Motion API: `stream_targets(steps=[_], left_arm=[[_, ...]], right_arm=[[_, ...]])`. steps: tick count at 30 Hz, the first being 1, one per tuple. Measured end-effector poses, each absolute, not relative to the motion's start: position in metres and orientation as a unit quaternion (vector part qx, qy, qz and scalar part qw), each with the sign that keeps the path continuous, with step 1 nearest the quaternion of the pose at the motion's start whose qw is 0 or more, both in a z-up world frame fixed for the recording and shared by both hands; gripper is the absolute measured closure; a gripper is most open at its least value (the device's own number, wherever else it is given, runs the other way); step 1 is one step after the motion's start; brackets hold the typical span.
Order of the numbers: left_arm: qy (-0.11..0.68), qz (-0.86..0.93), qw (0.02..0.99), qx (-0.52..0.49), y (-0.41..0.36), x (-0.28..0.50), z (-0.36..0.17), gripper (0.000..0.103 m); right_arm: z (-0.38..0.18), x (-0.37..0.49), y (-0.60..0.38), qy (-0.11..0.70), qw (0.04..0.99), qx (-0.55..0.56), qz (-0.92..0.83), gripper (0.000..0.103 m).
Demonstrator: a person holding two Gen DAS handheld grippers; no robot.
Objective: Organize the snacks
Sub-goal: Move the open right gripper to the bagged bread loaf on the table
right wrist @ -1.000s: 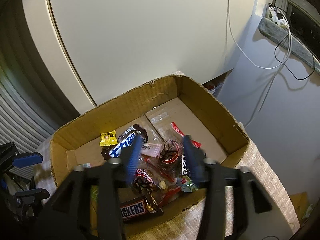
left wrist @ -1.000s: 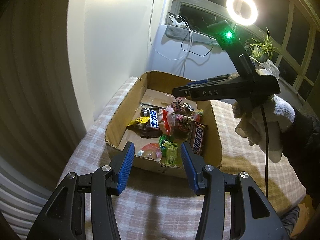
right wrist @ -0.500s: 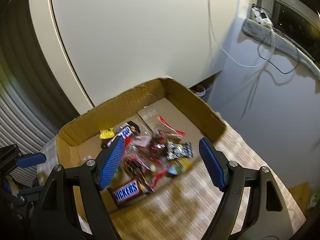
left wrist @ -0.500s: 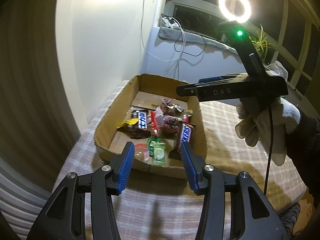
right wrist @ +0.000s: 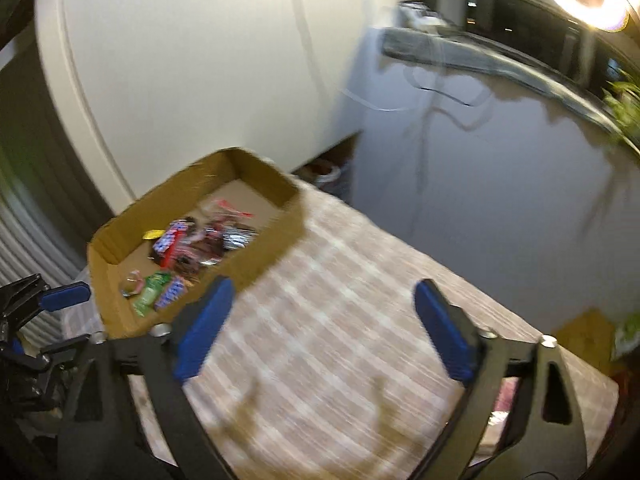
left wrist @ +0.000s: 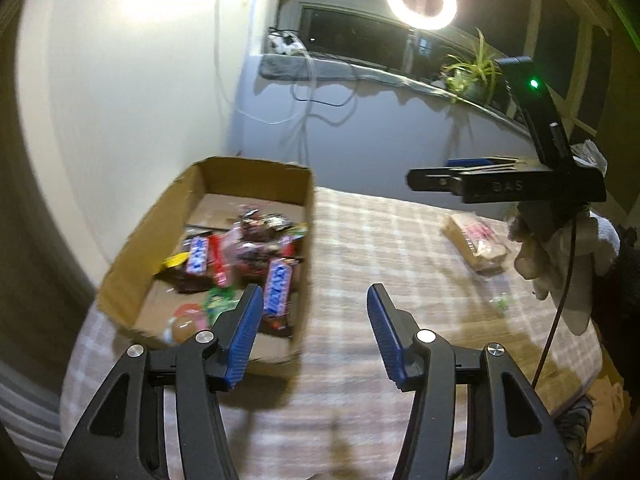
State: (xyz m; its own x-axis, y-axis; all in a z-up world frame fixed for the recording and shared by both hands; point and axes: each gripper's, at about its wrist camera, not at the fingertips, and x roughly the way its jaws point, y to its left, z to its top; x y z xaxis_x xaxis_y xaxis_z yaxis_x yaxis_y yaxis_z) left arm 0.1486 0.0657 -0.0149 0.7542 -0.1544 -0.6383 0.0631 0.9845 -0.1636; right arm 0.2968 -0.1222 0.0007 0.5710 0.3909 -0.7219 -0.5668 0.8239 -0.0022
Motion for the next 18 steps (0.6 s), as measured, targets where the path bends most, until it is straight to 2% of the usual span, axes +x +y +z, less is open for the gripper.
stream_targets(steps=[8,18], left_arm=[[0.347,-0.110,0.929,-0.066,0.022,0.175,-0.012,0.033],[0.387,-0.172,0.902,-0.083,-0.034,0.216,-0.032,0.032]], right_arm=[[0.000,0.306,-0.207,0.387,0.896,-0.068,0.204,0.002],[-0.021,0.307,-0.280,0.408,0.895,-0.027,0.179,0.002]])
